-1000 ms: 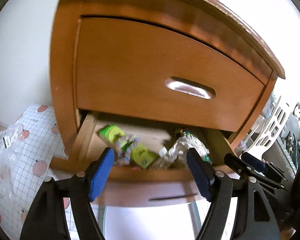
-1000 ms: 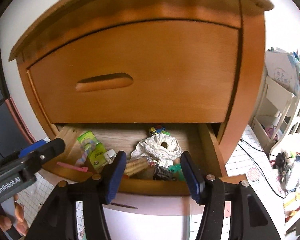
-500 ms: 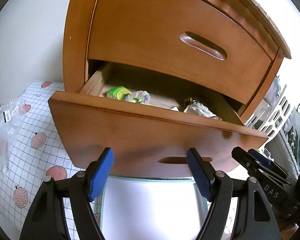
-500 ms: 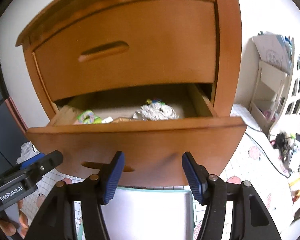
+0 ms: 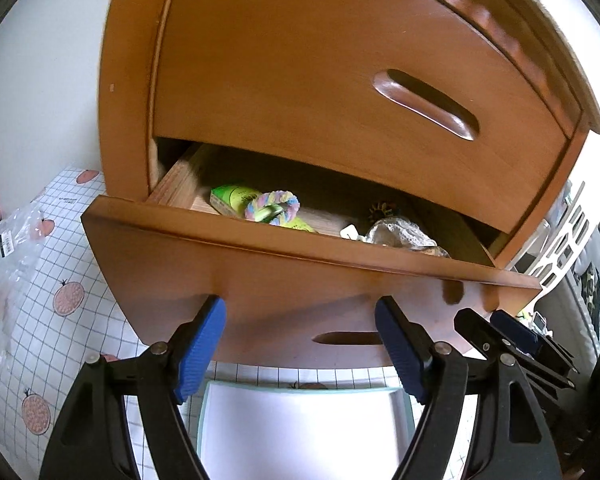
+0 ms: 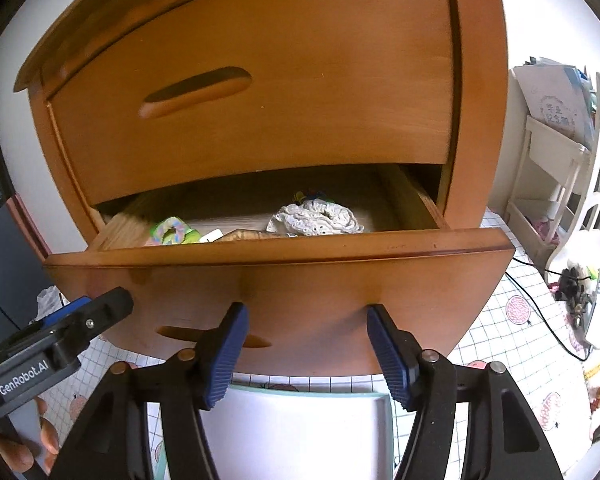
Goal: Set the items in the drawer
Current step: 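Push the drawer front shut with both tools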
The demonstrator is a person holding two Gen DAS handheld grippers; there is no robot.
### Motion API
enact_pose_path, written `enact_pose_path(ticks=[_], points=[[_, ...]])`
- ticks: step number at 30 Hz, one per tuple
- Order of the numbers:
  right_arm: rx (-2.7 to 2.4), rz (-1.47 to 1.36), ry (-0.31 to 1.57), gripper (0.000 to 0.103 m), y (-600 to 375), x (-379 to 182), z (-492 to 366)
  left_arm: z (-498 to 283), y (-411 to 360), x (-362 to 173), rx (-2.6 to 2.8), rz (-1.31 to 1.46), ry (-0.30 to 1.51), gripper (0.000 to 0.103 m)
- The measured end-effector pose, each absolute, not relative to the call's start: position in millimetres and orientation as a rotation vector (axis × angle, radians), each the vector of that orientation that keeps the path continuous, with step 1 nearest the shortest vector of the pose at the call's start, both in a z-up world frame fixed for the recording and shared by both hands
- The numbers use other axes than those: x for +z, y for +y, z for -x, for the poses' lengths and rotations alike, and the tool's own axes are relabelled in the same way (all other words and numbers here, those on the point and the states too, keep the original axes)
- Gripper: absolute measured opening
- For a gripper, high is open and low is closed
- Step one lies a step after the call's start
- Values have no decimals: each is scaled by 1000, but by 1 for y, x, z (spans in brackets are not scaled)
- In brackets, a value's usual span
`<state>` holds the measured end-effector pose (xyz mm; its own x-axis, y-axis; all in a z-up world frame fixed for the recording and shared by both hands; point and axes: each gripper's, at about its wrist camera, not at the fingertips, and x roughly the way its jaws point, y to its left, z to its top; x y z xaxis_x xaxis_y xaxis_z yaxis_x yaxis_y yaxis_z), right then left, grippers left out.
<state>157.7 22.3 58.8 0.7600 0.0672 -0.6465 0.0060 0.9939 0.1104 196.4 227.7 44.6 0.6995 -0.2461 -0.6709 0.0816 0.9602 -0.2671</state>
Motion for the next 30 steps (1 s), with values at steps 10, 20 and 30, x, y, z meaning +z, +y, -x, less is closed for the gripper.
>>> enact_pose_path(ticks=[10,20,30], points=[[31,-94,733,66,22,51,-194,-219,224,44,-169,218,790,79],[31,-86,751,66,20,41,-202,-218,219,44,-163,207,795,79],[33,-97,770,66,23,39,-192,-199,224,46,-165,217,809,79]])
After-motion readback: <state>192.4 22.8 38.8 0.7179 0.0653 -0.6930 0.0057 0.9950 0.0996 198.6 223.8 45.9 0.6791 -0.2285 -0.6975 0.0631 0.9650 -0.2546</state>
